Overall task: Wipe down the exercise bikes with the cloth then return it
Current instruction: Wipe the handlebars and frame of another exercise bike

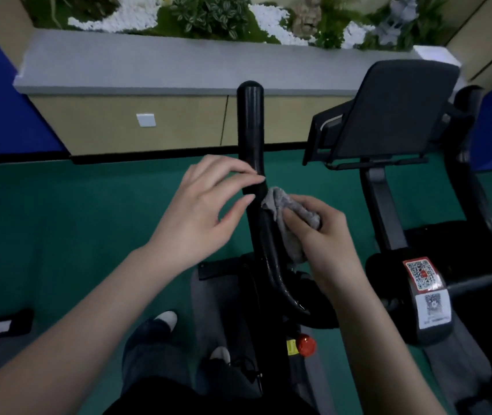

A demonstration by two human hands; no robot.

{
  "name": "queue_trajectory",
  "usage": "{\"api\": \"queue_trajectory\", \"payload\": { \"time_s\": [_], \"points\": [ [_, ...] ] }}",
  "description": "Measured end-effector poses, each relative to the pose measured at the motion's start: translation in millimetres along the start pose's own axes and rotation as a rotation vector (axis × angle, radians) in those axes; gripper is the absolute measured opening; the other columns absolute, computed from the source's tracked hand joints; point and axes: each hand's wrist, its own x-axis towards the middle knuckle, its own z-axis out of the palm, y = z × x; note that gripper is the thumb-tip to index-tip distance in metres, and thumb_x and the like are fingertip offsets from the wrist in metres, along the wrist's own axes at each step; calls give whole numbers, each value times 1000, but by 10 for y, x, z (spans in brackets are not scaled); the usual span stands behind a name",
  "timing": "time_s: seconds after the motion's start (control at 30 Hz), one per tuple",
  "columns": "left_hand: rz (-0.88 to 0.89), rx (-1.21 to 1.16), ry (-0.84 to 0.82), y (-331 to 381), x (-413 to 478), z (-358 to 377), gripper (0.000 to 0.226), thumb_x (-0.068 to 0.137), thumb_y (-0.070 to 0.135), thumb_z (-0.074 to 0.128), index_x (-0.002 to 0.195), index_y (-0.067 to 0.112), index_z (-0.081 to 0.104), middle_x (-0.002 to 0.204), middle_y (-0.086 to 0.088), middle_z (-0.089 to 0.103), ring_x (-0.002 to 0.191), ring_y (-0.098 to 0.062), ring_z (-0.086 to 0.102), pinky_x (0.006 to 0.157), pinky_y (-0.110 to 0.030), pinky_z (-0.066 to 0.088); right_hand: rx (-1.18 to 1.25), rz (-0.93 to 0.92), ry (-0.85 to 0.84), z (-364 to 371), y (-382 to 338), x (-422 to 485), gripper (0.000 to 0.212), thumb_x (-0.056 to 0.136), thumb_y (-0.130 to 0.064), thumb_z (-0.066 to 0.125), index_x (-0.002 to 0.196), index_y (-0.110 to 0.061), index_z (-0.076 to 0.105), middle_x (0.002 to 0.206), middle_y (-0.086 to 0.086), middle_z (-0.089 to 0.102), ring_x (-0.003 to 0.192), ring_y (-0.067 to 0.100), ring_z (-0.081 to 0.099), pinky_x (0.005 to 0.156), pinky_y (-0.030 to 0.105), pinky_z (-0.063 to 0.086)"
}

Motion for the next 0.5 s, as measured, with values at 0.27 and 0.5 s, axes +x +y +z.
{"api": "queue_trajectory", "payload": {
  "time_s": [0.27,0.5],
  "points": [
    [483,135,-239,-163,532,129,31,97,31,47,107,13,71,101,1,70,110,-22,60,112,-39,23,-431,-46,338,194,-165,-400,19,84,-12,67,78,-29,64,65,-15,65,66,-4,61,59,6,40],
    [616,140,-279,-295,611,234,49,102,32,33,83,12,74,75,0,71,85,-21,64,116,-39,18,-530,-72,703,713,-215,-544,21,81,4,64,97,-8,72,86,1,69,81,10,62,75,12,44]
  ]
}}
